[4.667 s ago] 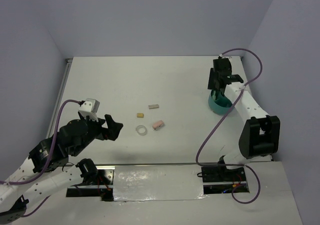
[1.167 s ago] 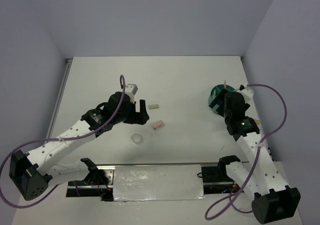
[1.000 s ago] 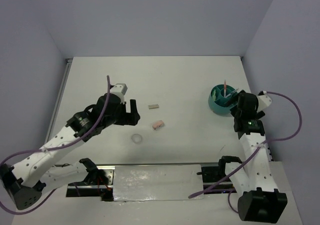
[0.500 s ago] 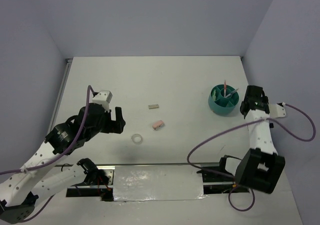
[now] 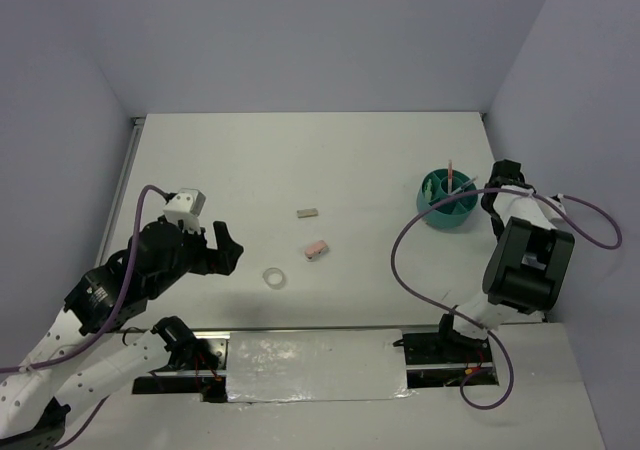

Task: Sort the stationery into containers
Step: Pick up the stationery from the corner of the board.

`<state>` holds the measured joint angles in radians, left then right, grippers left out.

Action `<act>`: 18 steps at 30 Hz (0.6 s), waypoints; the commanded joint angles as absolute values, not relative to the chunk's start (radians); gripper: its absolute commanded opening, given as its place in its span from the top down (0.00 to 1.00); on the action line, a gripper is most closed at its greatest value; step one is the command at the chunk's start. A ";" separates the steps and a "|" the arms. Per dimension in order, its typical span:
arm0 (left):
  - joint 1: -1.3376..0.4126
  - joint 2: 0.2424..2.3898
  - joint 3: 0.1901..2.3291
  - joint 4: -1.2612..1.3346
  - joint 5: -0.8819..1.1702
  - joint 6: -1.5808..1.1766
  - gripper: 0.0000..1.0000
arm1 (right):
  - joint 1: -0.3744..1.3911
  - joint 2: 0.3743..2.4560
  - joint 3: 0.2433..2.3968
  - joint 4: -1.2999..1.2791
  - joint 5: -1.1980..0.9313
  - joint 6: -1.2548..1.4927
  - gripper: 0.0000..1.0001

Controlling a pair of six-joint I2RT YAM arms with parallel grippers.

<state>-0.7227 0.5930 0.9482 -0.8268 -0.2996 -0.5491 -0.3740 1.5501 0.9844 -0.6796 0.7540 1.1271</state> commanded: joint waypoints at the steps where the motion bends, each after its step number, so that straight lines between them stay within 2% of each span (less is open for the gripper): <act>1: -0.727 0.594 0.945 -0.790 -0.287 -0.531 0.01 | -0.409 1.604 1.026 -0.597 0.781 1.031 0.00; 6: -0.729 0.597 0.946 -0.790 -0.285 -0.531 0.01 | -0.456 1.684 1.066 -0.557 0.677 0.921 0.00; 10: -0.729 0.589 0.943 -0.784 -0.270 -0.525 0.01 | -0.483 1.795 1.181 -0.667 0.646 0.920 0.00; 18: -0.747 0.554 0.940 -0.778 -0.262 -0.523 0.01 | -0.483 1.839 1.199 -0.650 0.608 0.862 0.00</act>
